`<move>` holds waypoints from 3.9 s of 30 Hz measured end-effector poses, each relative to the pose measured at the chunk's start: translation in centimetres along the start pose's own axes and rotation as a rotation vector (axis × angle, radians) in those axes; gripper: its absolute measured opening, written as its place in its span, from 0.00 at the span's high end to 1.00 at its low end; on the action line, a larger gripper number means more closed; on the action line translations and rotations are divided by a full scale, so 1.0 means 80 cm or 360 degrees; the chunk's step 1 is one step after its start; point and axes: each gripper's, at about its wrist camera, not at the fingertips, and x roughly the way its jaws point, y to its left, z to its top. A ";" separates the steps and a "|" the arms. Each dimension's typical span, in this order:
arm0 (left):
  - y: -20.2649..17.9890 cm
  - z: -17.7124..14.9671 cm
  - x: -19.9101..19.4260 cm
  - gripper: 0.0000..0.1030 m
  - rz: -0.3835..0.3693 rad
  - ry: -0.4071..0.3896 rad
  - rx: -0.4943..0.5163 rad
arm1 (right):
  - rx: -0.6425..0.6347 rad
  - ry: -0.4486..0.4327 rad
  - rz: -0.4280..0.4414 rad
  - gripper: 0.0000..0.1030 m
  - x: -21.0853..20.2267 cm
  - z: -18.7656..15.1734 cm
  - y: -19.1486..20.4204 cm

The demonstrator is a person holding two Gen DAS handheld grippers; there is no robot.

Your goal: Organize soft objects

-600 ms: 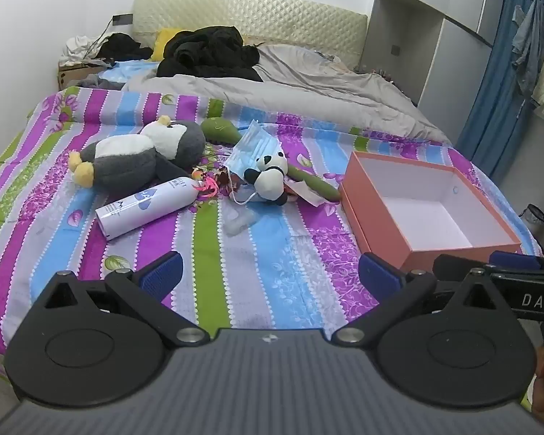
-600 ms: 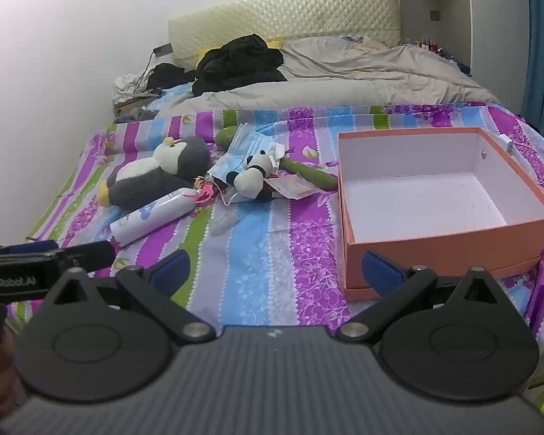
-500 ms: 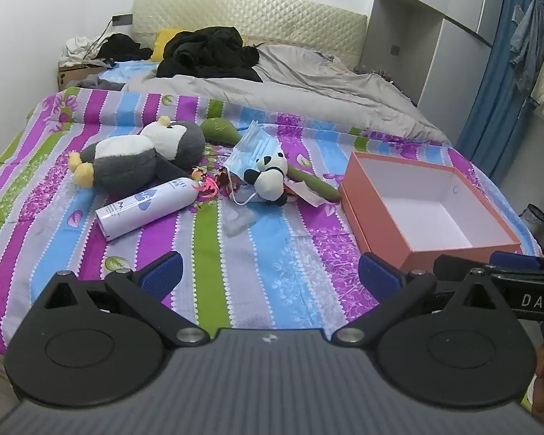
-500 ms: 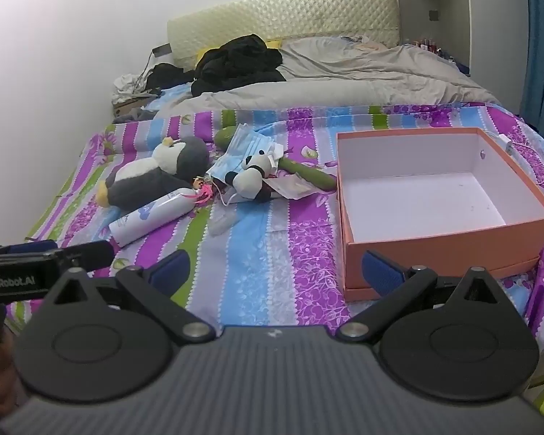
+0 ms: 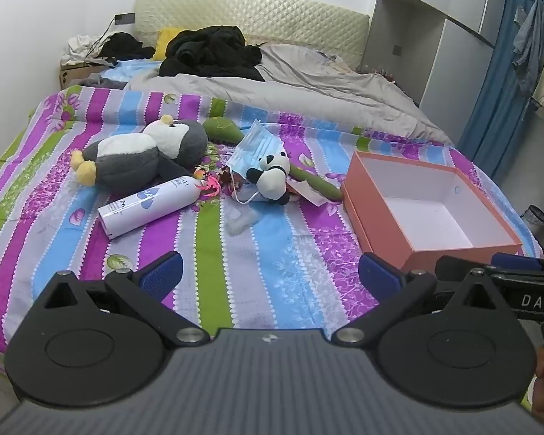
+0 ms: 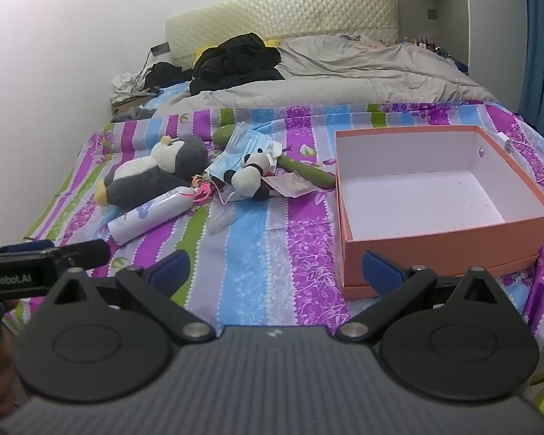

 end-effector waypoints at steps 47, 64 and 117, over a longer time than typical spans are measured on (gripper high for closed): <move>-0.001 -0.009 0.020 0.00 -0.0027 -0.0008 -0.0024 | -0.0045 0.0042 -0.0046 0.00 0.013 -0.007 -0.009; 0.006 -0.006 0.032 0.00 -0.0038 0.0031 0.0005 | -0.0005 0.0055 -0.0049 0.00 0.024 -0.013 -0.011; 0.061 0.025 0.232 0.00 -0.0007 0.0218 -0.0069 | -0.0078 0.0097 0.0097 0.28 0.152 0.011 0.006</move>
